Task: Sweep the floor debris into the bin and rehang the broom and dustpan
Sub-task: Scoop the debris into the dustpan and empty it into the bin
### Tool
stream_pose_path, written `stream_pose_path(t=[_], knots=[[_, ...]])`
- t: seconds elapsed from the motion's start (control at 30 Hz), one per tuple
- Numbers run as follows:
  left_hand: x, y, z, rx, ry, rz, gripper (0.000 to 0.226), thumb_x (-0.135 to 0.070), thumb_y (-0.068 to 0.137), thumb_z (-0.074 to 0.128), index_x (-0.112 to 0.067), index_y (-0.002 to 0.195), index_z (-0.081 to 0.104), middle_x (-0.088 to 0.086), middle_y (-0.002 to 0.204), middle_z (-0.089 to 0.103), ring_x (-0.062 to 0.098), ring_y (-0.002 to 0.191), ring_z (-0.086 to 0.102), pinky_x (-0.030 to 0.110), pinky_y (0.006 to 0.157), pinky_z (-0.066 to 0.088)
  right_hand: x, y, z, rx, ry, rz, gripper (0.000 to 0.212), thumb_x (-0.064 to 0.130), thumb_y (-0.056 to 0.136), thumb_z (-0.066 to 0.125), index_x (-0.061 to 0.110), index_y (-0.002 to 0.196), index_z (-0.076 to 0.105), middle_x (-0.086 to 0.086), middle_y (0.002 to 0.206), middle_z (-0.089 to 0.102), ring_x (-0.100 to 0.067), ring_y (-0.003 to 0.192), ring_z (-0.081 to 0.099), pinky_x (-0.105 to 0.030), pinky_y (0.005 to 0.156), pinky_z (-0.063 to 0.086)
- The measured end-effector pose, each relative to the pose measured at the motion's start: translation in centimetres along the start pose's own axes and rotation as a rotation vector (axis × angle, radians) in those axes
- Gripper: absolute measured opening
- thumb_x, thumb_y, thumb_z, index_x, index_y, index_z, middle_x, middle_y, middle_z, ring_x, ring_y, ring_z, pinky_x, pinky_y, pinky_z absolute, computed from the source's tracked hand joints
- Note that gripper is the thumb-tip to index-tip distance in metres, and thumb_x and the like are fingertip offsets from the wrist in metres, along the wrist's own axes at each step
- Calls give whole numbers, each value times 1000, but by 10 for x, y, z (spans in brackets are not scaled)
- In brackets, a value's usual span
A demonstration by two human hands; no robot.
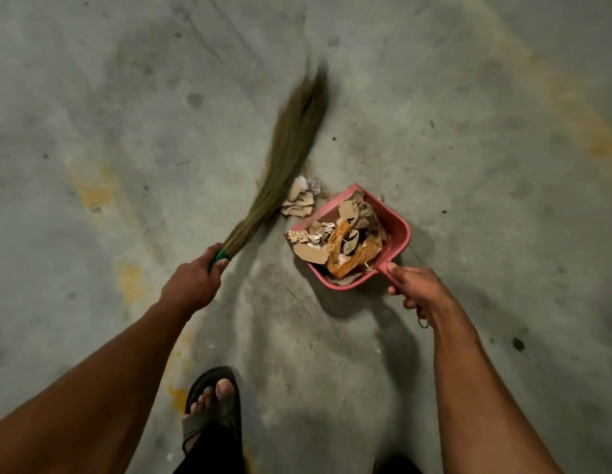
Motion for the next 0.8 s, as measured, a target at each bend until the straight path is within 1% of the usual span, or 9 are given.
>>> stream_pose_path(t=[0.07, 0.17, 0.23, 0.33, 0.4, 0.47, 0.57, 0.67, 0.8], knots=[[-6, -7, 9, 54, 17, 62, 52, -59, 106, 38, -46, 157, 33, 18, 126, 69, 39, 108, 65, 43, 85, 54, 1, -2, 0, -2, -4, 7, 35, 52, 104, 55, 25, 119, 72, -2, 95, 75, -14, 59, 45, -27, 52, 32], [-12, -23, 17, 106, -15, 148, 53, -60, 105, 38, -48, 156, 33, 12, 115, 72, 34, 99, 67, 38, 80, 51, -2, -6, 0, 1, 31, 13, 34, 52, 104, 56, 25, 114, 73, -1, 94, 74, -12, 55, 43, -24, 47, 30], [-15, -40, 22, 136, -67, 182, 52, -60, 105, 40, -50, 156, 34, 9, 107, 71, 31, 94, 67, 37, 80, 51, -8, -9, 2, 19, 89, 9, 32, 51, 104, 56, 25, 115, 73, -2, 95, 74, -10, 52, 42, -21, 42, 28], [-24, -70, 28, 186, -66, 234, 52, -61, 105, 39, -55, 156, 29, 2, 102, 70, 23, 86, 64, 37, 76, 52, -25, -22, 4, 43, 148, 9, 30, 46, 107, 53, 25, 117, 71, -4, 94, 72, -8, 49, 42, -19, 41, 25], [-31, -88, 28, 168, -67, 257, 51, -60, 106, 38, -54, 155, 30, -4, 101, 66, 20, 84, 62, 35, 72, 49, -39, -33, 3, 53, 175, 11, 26, 45, 108, 52, 27, 113, 70, -4, 93, 69, -8, 50, 42, -20, 41, 25], [-37, -103, 26, 146, -102, 258, 50, -63, 105, 36, -54, 154, 31, -5, 99, 68, 20, 83, 63, 35, 72, 48, -55, -44, 0, 66, 214, 7, 21, 44, 109, 51, 33, 109, 69, -5, 95, 68, -8, 50, 41, -21, 39, 25], [-44, -116, 22, 117, -193, 243, 54, -75, 98, 29, -58, 149, 35, -2, 86, 70, 20, 80, 66, 36, 74, 52, -83, -56, -11, 60, 251, 0, 20, 41, 109, 51, 38, 124, 65, -7, 98, 68, -9, 51, 43, -21, 39, 27], [-56, -116, 16, 63, -258, 229, 54, -77, 98, 28, -58, 148, 38, 0, 92, 72, 21, 86, 70, 41, 80, 57, -111, -63, -27, 29, 281, 8, 22, 41, 109, 51, 42, 128, 62, -8, 96, 68, -10, 51, 44, -21, 40, 26], [-71, -94, 7, -31, -250, 168, 53, -74, 100, 27, -54, 149, 35, 5, 95, 72, 30, 89, 69, 43, 81, 56, -137, -60, -52, -17, 302, 46, 25, 49, 105, 56, 38, 124, 68, -7, 93, 70, -10, 49, 44, -19, 40, 26]])
Point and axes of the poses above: each hand's wrist, its own y-axis towards the middle knuckle, its own z-axis out of the palm, x = y × z, the point moved 9 cm from there along y, towards the middle knuckle
